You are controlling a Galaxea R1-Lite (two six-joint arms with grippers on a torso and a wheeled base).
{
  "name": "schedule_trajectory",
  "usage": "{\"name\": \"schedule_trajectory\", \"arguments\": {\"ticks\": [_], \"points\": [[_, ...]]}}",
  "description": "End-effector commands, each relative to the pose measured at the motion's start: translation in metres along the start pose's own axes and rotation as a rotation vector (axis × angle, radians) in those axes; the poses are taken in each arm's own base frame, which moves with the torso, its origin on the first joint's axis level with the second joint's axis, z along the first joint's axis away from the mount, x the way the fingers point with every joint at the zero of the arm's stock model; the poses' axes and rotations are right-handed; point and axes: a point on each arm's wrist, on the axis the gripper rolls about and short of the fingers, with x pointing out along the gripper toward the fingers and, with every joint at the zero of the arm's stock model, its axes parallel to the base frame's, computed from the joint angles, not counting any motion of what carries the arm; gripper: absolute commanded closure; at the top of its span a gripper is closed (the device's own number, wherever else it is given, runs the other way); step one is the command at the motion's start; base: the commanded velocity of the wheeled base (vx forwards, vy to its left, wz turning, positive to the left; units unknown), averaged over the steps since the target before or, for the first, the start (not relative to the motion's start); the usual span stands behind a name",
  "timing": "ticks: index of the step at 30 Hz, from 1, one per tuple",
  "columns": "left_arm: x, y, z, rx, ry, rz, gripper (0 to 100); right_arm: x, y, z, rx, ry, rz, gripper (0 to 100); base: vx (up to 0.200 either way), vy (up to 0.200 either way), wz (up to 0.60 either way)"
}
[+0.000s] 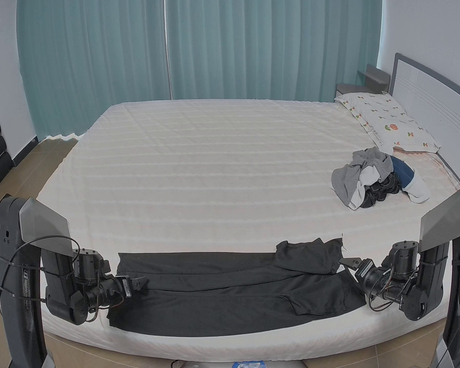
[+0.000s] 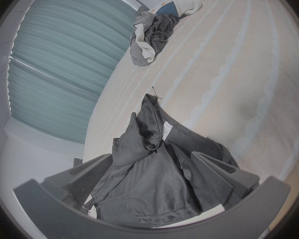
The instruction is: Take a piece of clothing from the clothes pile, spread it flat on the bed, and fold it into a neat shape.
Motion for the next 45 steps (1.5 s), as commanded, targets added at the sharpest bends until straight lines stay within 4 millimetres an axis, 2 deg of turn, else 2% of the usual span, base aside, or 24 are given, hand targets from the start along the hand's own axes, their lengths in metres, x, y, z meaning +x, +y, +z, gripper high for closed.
{"name": "schedule_trajectory", "arguments": {"ticks": [1,9,10,20,26,38,45], "points": [[0.005,0.002,-0.009,-0.001,0.03,0.005,0,0.0,0.0,0.0,-0.001,-0.003,0.004,0,0.0,0.0,0.0],[0.001,-0.002,-0.012,0.006,0.026,-0.009,0,0.0,0.0,0.0,-0.001,-0.002,0.005,0,0.0,0.0,0.0],[0.001,-0.002,-0.012,0.006,0.026,-0.009,100,0.0,0.0,0.0,-0.001,-0.003,0.004,0,0.0,0.0,0.0],[-0.005,-0.003,-0.015,0.002,0.035,-0.011,100,0.0,0.001,0.0,-0.001,-0.002,0.007,0,0.0,0.0,0.0],[-0.011,-0.005,-0.006,-0.001,0.001,-0.017,100,-0.001,0.001,0.0,-0.001,-0.002,0.007,0,0.0,0.0,0.0],[-0.011,-0.004,-0.004,-0.022,-0.01,-0.014,100,-0.001,0.002,0.001,-0.001,-0.006,0.01,0,0.0,0.0,0.0],[-0.01,-0.004,-0.003,-0.023,-0.014,-0.013,100,-0.005,0.005,0.009,0.006,-0.037,0.027,0,-0.086,0.0,0.0]]}}
